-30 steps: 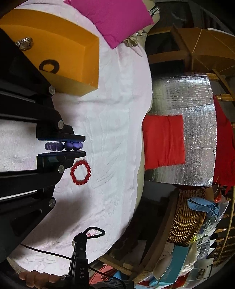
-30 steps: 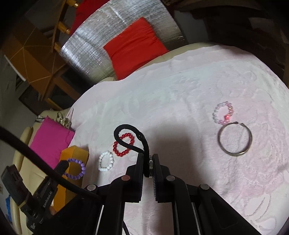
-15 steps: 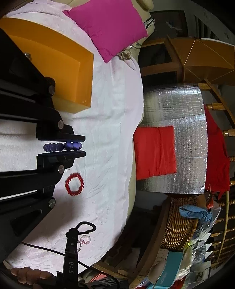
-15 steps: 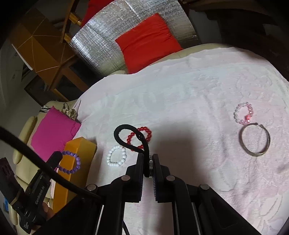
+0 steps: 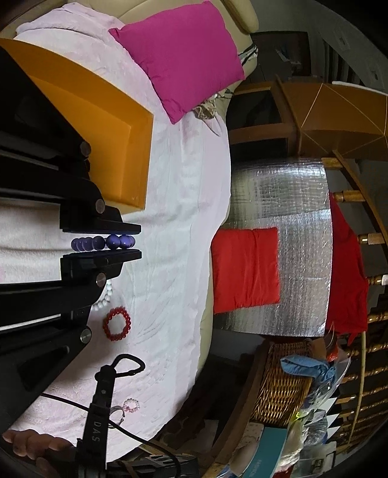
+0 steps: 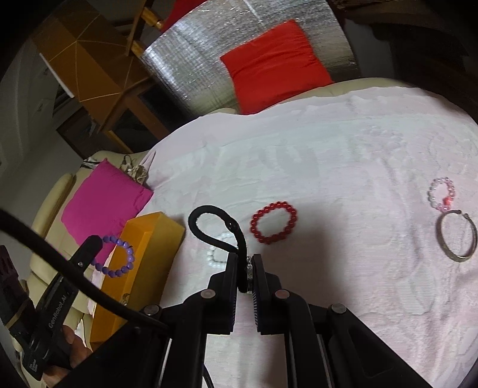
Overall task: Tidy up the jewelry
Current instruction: 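Carry purple bracelet in left tool and claw clip in right tool to orange box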
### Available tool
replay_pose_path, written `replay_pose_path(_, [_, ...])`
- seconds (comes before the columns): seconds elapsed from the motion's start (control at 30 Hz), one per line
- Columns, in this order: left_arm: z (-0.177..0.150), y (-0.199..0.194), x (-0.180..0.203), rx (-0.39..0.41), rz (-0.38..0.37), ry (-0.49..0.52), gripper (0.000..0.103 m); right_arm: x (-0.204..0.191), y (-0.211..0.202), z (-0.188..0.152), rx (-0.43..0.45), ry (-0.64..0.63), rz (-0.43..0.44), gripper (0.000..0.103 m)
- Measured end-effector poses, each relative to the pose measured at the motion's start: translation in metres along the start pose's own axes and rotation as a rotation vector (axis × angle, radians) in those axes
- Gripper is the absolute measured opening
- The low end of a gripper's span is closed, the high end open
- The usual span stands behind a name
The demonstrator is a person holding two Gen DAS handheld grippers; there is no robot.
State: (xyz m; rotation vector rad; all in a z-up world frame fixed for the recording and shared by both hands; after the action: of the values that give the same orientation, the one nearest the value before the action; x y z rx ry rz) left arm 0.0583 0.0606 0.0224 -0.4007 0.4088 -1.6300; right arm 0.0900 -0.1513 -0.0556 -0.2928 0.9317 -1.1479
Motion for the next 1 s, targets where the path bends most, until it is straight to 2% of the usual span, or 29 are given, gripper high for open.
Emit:
replay_pose_path(0.33, [0.0, -0.017, -0.032, 0.04, 0.057, -0.038, 0.01, -0.036, 0.014, -0.011, -0.002, -0.065, 0.038, 0.01])
replay_pose_path(0.87, [-0.009, -0.023, -0.089, 0.034, 0.166, -0.089, 0.01, -0.086, 0.043, -0.031, -0.034, -0.16, 0.061, 0.01])
replay_pose_path(1.0, [-0.012, -0.023, -0.102, 0.024, 0.195, -0.101, 0.01, -0.102, 0.047, -0.033, -0.026, -0.176, 0.088, 0.01])
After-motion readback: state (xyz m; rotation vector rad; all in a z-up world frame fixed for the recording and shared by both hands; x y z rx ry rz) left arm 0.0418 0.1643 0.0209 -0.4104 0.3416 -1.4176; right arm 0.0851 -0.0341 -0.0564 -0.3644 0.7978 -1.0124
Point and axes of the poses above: each gripper's, at about its wrist camera, not at the fingertips, and y roughly the way its jaws point, x to its right, z to its top, the point moved 3 cm from there along y, roughly the way its jaws point, and after that the axes turned 5 degrees about -z, right-handed, at the moved point
